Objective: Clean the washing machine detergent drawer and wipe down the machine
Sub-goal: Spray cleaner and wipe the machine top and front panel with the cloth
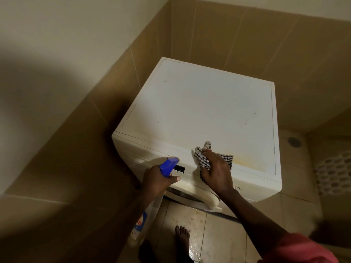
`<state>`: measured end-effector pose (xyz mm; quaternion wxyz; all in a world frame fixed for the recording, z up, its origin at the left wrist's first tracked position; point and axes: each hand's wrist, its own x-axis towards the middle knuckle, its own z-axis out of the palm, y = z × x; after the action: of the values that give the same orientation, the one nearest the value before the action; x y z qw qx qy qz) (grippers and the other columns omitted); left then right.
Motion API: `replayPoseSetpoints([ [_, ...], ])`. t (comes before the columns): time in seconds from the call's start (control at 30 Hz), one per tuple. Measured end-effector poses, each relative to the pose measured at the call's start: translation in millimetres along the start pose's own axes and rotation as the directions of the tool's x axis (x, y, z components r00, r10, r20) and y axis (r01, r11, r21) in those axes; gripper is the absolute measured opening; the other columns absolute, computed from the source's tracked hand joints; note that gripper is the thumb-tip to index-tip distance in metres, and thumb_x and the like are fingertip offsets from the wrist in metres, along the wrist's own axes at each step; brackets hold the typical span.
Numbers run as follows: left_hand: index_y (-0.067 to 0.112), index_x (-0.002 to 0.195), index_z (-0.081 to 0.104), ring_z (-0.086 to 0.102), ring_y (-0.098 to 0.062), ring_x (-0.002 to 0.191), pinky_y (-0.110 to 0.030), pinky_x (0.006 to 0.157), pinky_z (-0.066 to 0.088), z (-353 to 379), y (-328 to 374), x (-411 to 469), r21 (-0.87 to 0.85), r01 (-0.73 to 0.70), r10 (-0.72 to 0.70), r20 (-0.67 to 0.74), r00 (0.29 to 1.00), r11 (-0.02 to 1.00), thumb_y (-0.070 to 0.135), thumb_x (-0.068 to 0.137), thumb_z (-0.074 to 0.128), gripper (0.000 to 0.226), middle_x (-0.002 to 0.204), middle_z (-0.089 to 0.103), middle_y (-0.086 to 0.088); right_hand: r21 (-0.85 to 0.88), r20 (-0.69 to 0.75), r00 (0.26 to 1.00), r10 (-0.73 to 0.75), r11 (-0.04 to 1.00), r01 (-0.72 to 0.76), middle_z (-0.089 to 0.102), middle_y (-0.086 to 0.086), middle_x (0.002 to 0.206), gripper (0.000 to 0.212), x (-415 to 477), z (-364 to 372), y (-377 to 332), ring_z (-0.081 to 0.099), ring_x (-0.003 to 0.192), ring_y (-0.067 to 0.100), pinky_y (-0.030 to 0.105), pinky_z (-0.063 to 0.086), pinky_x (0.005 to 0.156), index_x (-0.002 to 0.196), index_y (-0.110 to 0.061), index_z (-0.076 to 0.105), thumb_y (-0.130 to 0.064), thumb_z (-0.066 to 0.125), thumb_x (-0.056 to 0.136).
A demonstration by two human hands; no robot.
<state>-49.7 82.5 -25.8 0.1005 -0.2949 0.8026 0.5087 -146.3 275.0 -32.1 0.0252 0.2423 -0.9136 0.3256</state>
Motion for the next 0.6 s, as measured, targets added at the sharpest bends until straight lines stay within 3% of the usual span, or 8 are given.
replayPoseSetpoints([
  [0.07, 0.012, 0.1, 0.065, 0.07, -0.028, 0.076, -0.044, 0.076, 0.061, 3.1, 2.4, -0.6, 0.015, 0.01, -0.01, -0.012, 1.0, 1.0, 0.031, 0.072, 0.085, 0.039, 0.088, 0.07, -0.009, 0.018, -0.019, 1.0, -0.016, 1.0, 0.017, 0.065, 0.008, 0.124, 0.045, -9.2, 2.5, -0.8, 0.057, 0.119, 0.02, 0.01, 0.027, 0.106, 0.118, -0.007, 0.065, -0.012, 0.057, 0.073],
  [0.17, 0.017, 0.105, 0.063, 0.07, -0.021, 0.076, -0.039, 0.073, 0.062, 2.6, 3.9, -2.4, -0.023, 0.022, -0.023, -0.019, 1.0, 0.999, 0.031, 0.071, 0.086, 0.043, 0.093, 0.068, 0.0, 0.044, -0.007, 0.998, -0.056, 0.997, 0.056, 0.061, 0.009, 0.131, 0.048, -22.2, 6.7, -4.0, 0.049, 0.126, 0.014, 0.014, 0.024, 0.112, 0.124, -0.008, 0.063, -0.007, 0.061, 0.076],
  [0.27, 0.016, 0.099, 0.064, 0.069, -0.022, 0.073, -0.039, 0.07, 0.062, -2.4, 4.4, 0.5, -0.033, 0.033, -0.033, -0.018, 0.999, 0.999, 0.03, 0.072, 0.086, 0.038, 0.09, 0.068, -0.004, 0.031, 0.047, 0.992, -0.114, 0.993, 0.113, 0.059, 0.006, 0.133, 0.045, -11.5, 13.6, -9.2, 0.05, 0.128, 0.016, 0.032, 0.037, 0.111, 0.127, -0.012, 0.061, -0.019, 0.056, 0.082],
  [0.33, 0.017, 0.096, 0.064, 0.068, -0.022, 0.072, -0.04, 0.071, 0.061, -5.5, 3.5, 2.6, -0.041, 0.037, -0.038, -0.025, 0.999, 0.998, 0.03, 0.071, 0.086, 0.035, 0.09, 0.069, -0.005, 0.04, 0.057, 0.996, -0.068, 0.997, 0.065, 0.06, 0.008, 0.132, 0.048, 6.6, 16.7, -14.9, 0.054, 0.125, 0.022, 0.041, 0.043, 0.106, 0.127, -0.011, 0.061, -0.026, 0.05, 0.084],
  [0.43, 0.014, 0.096, 0.065, 0.07, -0.028, 0.074, -0.043, 0.072, 0.062, -6.3, -3.1, 1.8, -0.048, 0.063, -0.065, -0.049, 0.997, 0.997, 0.032, 0.07, 0.086, 0.038, 0.09, 0.07, -0.01, 0.042, 0.046, 0.998, -0.047, 0.998, 0.045, 0.059, 0.009, 0.133, 0.047, -2.1, 25.2, -25.4, 0.052, 0.127, 0.022, 0.037, 0.038, 0.11, 0.128, -0.01, 0.061, -0.025, 0.049, 0.085],
  [0.5, 0.011, 0.097, 0.066, 0.069, -0.03, 0.073, -0.045, 0.073, 0.061, -7.4, -5.3, 1.8, -0.049, 0.068, -0.071, -0.06, 0.996, 0.997, 0.031, 0.072, 0.086, 0.038, 0.09, 0.07, -0.015, 0.044, 0.075, 0.991, -0.112, 0.993, 0.109, 0.059, 0.008, 0.135, 0.047, -13.8, 23.3, -25.1, 0.05, 0.13, 0.021, 0.034, 0.036, 0.111, 0.129, -0.013, 0.06, -0.021, 0.051, 0.084],
  [0.6, 0.012, 0.094, 0.064, 0.063, -0.022, 0.063, -0.039, 0.068, 0.059, -12.1, -4.0, 2.3, -0.081, 0.066, -0.071, -0.062, 0.996, 0.995, 0.028, 0.075, 0.084, 0.032, 0.089, 0.07, -0.019, 0.022, 0.076, 0.994, -0.083, 0.996, 0.081, 0.065, 0.009, 0.126, 0.047, 10.0, 17.2, -18.3, 0.06, 0.116, 0.025, 0.026, 0.042, 0.1, 0.125, -0.011, 0.062, -0.014, 0.054, 0.079],
])
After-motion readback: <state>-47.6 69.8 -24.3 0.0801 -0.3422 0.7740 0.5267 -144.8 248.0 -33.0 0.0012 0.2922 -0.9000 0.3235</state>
